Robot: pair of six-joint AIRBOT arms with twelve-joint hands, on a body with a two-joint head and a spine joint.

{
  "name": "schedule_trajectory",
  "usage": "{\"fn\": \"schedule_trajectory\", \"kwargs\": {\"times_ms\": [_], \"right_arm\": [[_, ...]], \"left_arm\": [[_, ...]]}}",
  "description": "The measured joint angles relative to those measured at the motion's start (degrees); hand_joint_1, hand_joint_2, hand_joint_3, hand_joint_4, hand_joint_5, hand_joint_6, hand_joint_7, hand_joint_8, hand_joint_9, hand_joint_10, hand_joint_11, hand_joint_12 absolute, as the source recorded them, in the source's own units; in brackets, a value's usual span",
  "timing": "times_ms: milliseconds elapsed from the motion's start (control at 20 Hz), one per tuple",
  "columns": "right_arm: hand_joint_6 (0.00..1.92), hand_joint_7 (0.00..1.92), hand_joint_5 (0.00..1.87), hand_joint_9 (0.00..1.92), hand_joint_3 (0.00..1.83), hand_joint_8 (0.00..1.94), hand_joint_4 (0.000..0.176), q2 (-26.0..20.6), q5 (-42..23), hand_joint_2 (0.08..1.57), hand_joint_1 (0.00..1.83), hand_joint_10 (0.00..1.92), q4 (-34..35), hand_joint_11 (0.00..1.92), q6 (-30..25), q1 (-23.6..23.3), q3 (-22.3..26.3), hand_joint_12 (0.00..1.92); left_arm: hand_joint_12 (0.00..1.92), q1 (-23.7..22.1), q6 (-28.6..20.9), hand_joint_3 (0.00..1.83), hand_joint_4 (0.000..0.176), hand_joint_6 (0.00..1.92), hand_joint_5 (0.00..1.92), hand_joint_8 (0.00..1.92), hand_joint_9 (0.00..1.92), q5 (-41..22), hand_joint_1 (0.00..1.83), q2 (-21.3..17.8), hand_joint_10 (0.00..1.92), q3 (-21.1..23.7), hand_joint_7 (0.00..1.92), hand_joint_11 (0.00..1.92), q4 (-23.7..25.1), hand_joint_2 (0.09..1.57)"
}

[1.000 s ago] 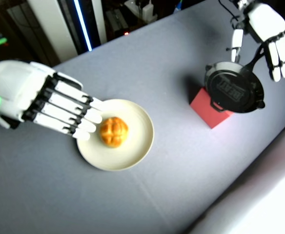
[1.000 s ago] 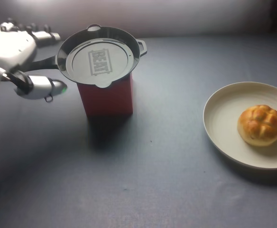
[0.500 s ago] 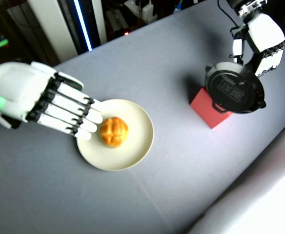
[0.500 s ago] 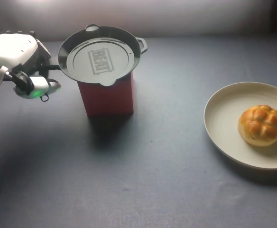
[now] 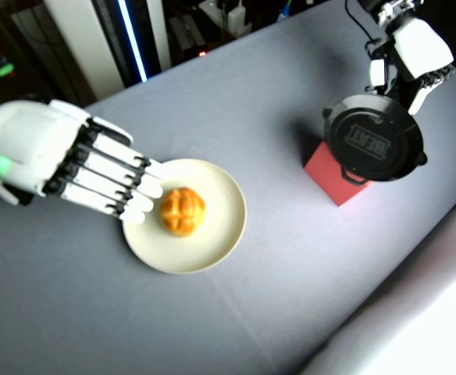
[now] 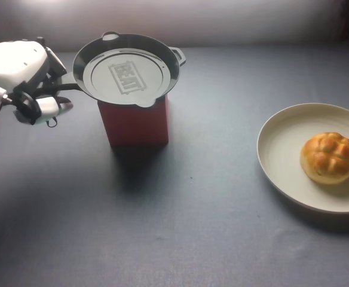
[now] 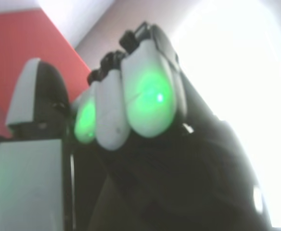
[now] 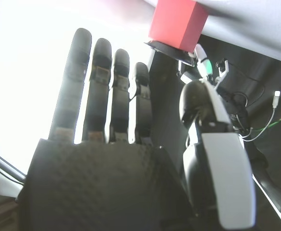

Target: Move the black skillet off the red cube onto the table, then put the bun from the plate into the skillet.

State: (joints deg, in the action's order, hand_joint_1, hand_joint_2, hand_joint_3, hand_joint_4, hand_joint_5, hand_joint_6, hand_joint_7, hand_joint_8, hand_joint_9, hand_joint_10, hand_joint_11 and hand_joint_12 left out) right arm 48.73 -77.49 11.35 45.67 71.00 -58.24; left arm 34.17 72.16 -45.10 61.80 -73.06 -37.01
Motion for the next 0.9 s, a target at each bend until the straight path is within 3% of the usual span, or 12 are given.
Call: {"fn": "schedule_trajectory", "kwargs": {"times_ms": [50, 100, 250, 400, 650, 900], "right_arm": [[0.00, 0.53, 0.46, 0.57, 0.00, 0.00, 0.005, 0.0, 0.0, 1.35, 0.53, 0.00, 0.0, 0.48, 0.0, 0.0, 0.0, 0.31], [0.00, 0.53, 0.47, 0.57, 0.00, 0.00, 0.002, 0.0, 0.1, 1.35, 0.53, 0.00, 0.1, 0.47, 0.0, 0.0, 0.0, 0.31], [0.00, 0.54, 0.48, 0.58, 0.00, 0.00, 0.002, 0.1, 0.0, 1.34, 0.55, 0.00, 0.1, 0.41, -0.1, 0.0, 0.0, 0.45], [0.00, 0.53, 0.47, 0.58, 0.00, 0.00, 0.005, 0.1, 0.1, 1.34, 0.55, 0.00, 0.0, 0.41, -0.1, 0.0, 0.0, 0.50], [0.00, 0.53, 0.47, 0.57, 0.00, 0.00, 0.004, 0.1, 0.2, 1.34, 0.54, 0.00, 0.1, 0.38, -0.2, 0.0, 0.0, 0.56], [0.00, 0.52, 0.48, 0.56, 0.00, 0.00, 0.000, 0.1, 0.2, 1.34, 0.50, 0.00, 0.2, 0.35, -0.2, 0.0, 0.0, 0.55]], "left_arm": [[1.92, 0.4, 0.0, 0.00, 0.000, 1.92, 1.28, 1.92, 1.61, -1.5, 1.44, -0.6, 1.92, 1.0, 1.46, 1.67, 0.8, 1.27], [1.92, 0.4, 0.0, 0.00, 0.000, 1.92, 1.30, 1.92, 1.63, -2.4, 1.47, -1.0, 1.92, 1.6, 1.49, 1.68, 0.9, 1.26], [1.92, 1.2, -2.0, 0.00, 0.000, 1.92, 1.18, 1.92, 1.60, -6.7, 1.28, -1.9, 1.92, 3.8, 1.45, 1.64, 3.2, 1.28], [1.92, 3.1, -4.2, 0.00, 0.000, 1.92, 1.24, 1.92, 1.57, -10.3, 1.32, -3.2, 1.92, 6.6, 1.42, 1.59, 6.9, 1.26], [1.92, 7.9, -8.0, 0.00, 0.000, 1.92, 1.18, 1.92, 1.64, -16.6, 1.41, -7.1, 1.92, 12.9, 1.46, 1.70, 13.7, 1.24], [1.92, 11.9, -10.3, 0.00, 0.000, 1.92, 1.32, 1.92, 1.67, -19.9, 1.47, -9.1, 1.92, 17.9, 1.53, 1.69, 21.2, 1.22]]}}
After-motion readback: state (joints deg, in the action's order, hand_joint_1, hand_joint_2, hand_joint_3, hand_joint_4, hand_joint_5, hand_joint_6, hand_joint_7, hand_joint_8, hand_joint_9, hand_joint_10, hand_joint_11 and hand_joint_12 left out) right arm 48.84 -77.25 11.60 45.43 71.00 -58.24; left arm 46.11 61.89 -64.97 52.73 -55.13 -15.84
